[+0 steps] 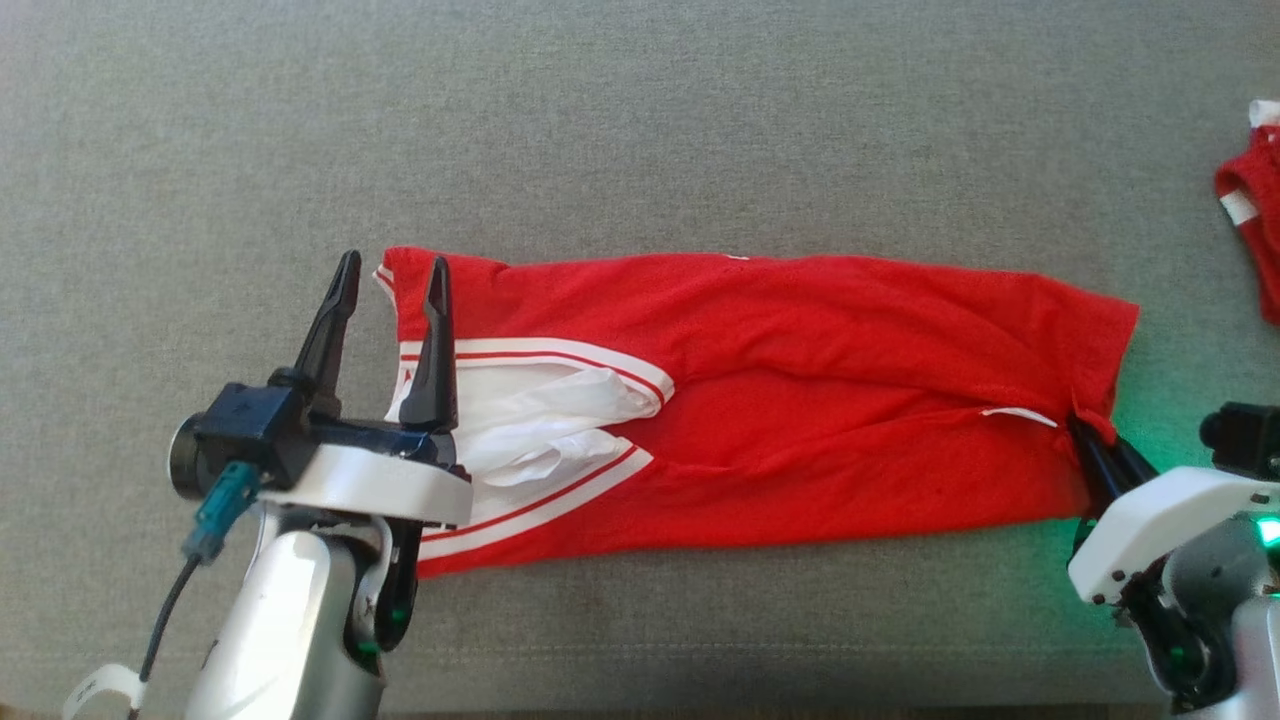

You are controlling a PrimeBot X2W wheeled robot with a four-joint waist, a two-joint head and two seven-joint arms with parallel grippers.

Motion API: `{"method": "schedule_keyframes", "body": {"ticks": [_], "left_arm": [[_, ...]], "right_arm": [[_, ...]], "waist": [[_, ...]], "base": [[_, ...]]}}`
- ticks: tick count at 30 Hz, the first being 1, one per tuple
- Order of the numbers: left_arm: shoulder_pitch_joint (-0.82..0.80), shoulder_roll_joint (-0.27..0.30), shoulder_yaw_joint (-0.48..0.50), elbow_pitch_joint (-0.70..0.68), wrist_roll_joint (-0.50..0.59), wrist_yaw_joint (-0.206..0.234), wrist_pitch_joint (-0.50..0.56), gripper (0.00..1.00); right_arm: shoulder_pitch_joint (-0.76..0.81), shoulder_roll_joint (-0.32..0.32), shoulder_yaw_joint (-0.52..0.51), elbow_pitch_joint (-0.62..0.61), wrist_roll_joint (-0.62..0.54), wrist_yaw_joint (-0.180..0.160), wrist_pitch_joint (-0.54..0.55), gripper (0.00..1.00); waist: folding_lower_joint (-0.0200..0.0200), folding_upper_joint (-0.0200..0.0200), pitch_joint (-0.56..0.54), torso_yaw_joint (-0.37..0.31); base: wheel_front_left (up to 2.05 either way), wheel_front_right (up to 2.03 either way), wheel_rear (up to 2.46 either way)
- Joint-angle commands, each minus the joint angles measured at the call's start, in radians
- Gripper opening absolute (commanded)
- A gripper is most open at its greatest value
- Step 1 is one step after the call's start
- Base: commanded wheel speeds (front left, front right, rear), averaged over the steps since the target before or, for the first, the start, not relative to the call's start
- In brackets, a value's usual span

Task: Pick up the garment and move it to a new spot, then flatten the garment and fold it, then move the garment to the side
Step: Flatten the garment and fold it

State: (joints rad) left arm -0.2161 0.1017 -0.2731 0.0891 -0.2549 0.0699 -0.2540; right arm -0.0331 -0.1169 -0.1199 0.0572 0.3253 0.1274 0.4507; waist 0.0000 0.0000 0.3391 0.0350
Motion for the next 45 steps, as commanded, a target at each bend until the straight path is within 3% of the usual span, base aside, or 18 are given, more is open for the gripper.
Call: {"method": "schedule_keyframes", "body": {"ticks": [1,17,22,31,36,45], "left_arm": [[-0.034,0.007,0.043,-0.029,0.011,-0.004,-0.008,1.00],[-0.004,-0.009,0.077,-0.022,0.021,-0.023,-0.008,1.00],[0.012,-0.012,0.084,-0.021,0.021,-0.026,-0.008,1.00],[0.033,-0.015,0.084,-0.008,0.023,-0.035,-0.008,1.00],[0.034,-0.016,0.077,-0.002,0.024,-0.040,-0.008,1.00],[0.029,-0.023,0.060,0.005,0.021,-0.043,-0.008,1.00]], "right_arm": [[0.019,-0.005,0.012,-0.018,0.002,0.003,0.014,0.00],[0.021,-0.065,-0.165,-0.102,-0.006,0.003,-0.030,0.00],[0.030,-0.062,-0.160,-0.174,0.005,0.003,-0.008,0.00],[0.004,-0.026,0.044,-0.353,0.175,0.003,0.090,0.00],[-0.018,-0.010,0.167,-0.388,0.272,0.003,0.134,0.00],[-0.135,0.044,0.524,-0.250,0.463,0.003,0.111,0.00]], "waist": [[0.0000,0.0000,-0.002,-0.002],[0.0000,0.0000,-0.052,-0.018],[0.0000,0.0000,-0.076,-0.024],[0.0000,0.0000,-0.130,-0.025],[0.0000,0.0000,-0.143,-0.011],[0.0000,0.0000,-0.136,0.044]], "base": [[0.00,0.00,0.00],[0.00,0.00,0.00],[0.00,0.00,0.00],[0.00,0.00,0.00],[0.00,0.00,0.00],[0.00,0.00,0.00]]}}
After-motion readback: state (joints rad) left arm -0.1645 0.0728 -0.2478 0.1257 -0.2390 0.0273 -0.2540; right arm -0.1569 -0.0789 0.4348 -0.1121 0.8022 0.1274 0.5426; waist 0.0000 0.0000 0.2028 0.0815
